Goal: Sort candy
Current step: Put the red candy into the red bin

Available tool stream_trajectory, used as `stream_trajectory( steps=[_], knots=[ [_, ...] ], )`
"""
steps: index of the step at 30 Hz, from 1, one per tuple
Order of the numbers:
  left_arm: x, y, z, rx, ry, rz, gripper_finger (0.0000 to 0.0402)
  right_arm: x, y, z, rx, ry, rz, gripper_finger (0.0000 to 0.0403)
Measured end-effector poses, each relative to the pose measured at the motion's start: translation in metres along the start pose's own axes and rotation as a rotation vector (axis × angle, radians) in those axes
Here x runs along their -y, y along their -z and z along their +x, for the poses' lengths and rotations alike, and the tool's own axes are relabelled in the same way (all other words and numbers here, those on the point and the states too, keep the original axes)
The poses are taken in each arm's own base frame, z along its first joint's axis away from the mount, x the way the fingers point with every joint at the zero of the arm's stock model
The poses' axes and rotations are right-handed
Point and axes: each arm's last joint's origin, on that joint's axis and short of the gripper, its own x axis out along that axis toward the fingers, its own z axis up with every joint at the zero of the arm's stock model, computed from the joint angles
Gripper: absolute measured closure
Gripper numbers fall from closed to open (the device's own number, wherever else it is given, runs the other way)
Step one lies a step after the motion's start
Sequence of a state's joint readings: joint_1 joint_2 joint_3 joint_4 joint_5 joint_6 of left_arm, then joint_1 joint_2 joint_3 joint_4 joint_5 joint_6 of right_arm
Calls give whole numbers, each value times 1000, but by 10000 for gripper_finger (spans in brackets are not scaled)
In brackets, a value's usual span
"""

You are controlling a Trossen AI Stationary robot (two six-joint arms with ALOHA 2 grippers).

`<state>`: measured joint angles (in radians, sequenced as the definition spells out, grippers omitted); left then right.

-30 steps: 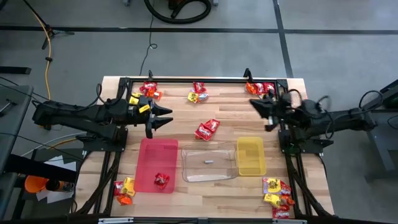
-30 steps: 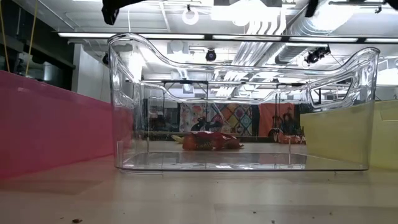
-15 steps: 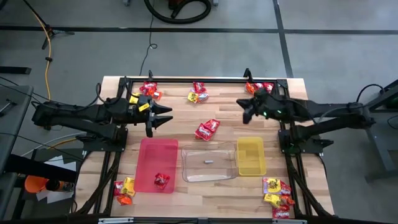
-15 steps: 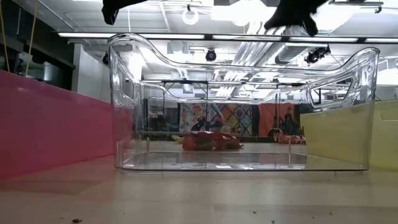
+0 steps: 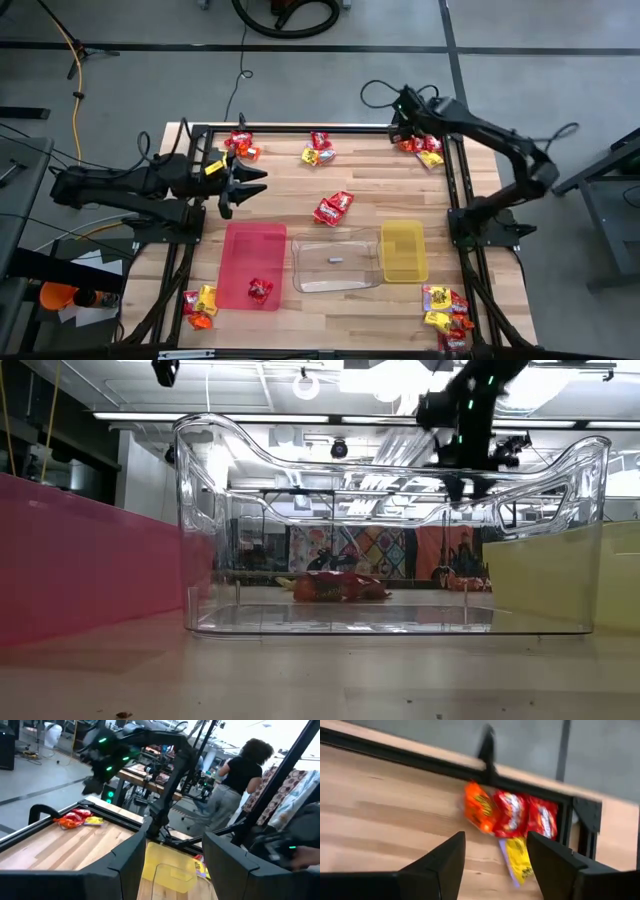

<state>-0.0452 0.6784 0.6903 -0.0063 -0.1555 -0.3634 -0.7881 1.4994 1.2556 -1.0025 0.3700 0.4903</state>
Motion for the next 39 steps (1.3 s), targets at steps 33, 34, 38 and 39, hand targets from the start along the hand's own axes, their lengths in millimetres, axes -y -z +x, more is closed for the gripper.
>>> stream_trajectory(
  steps=[33, 34, 38, 39],
  knots=[
    [-5, 1, -1, 21, -128, -47, 220, 30, -22, 158, -336, 70, 124, 279],
    [-5, 1, -1, 20, -128, -47, 220, 29, -22, 158, -332, 67, 116, 299],
    [-5, 1, -1, 21, -128, -47, 220, 29, -25, 149, -302, 50, 74, 385],
    [-5, 1, -1, 21, -128, -45, 220, 29, -27, 144, -284, 39, 63, 393]
  ],
)
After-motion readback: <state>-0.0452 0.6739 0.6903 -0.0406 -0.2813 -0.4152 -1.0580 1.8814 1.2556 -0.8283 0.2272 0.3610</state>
